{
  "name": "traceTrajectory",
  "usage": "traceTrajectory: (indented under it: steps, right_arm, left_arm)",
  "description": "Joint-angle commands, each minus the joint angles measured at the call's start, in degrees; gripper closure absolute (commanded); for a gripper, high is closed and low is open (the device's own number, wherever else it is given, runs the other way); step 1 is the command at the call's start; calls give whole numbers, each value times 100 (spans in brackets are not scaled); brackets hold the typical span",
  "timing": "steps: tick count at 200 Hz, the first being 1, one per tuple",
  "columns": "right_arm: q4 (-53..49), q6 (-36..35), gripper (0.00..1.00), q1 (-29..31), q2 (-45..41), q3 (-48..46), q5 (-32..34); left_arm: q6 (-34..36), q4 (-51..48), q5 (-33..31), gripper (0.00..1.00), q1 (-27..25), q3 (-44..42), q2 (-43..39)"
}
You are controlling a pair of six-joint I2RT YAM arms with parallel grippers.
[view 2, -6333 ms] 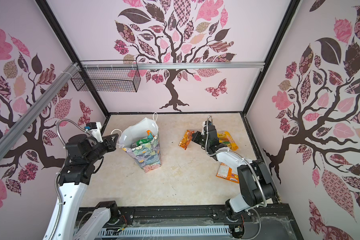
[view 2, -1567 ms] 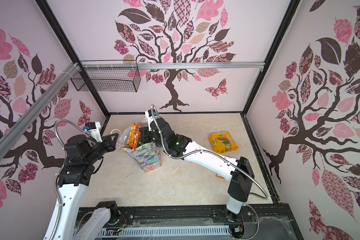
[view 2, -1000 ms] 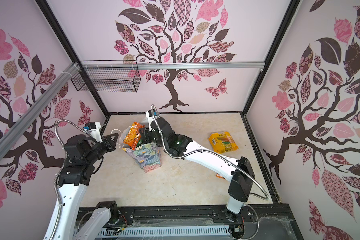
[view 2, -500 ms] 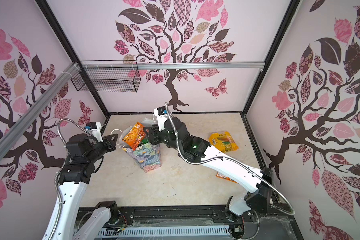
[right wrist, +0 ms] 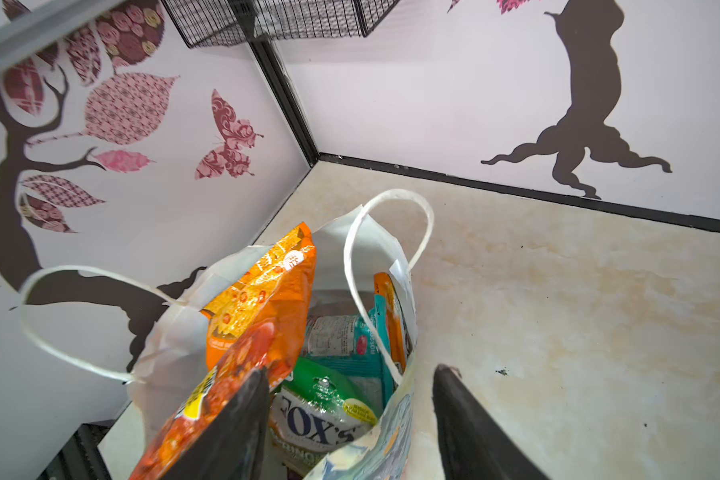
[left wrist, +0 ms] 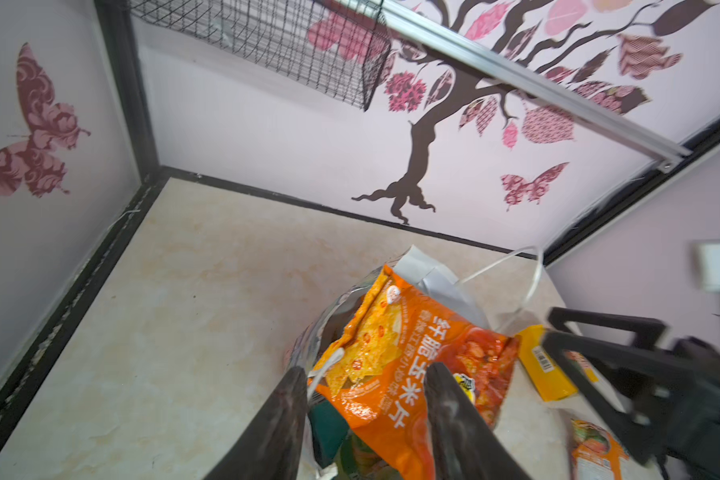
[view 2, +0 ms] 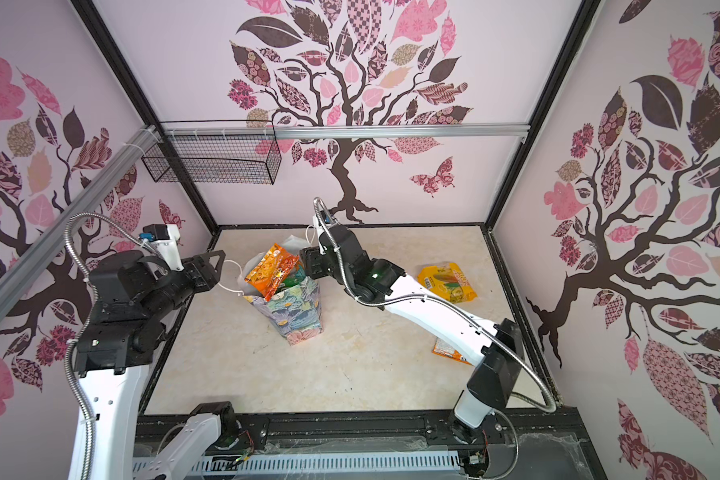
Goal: Place the snacks into the paper bag
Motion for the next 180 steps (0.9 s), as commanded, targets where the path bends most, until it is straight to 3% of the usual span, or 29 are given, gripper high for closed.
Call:
traceTrajectory:
  steps: [1,20,49,65,113,166,180]
  right_arm:
    - [-126,-189,36,-36,312,456,27]
    - [-238,-214,38,-59,545,693,278]
    - [-137,-192,52,-112,473,604,420]
    - [192,-150,58,-121,232,276,392]
    - [705,-78,68,-221,-147,-260,97]
    - [1020,70,97,-432,-267,-592,-293]
    - [1135,111,100,-457,-352,-706,-363]
  left_arm:
    - [208,-850,600,48,-233,499,182]
    - [482,-1354,44,43,-1088,782,338]
    - [742,-1931,-755,34,-2417,1057,699]
    - [930,-2044,-1268,30,-2880,987,895]
    - [1079,-1590,-1647,29,-3198,689,1380]
    - [1570,-963,-1678,28,-3338,274,1503]
    - [1698,-1025,-1914,28,-3375,263,1629]
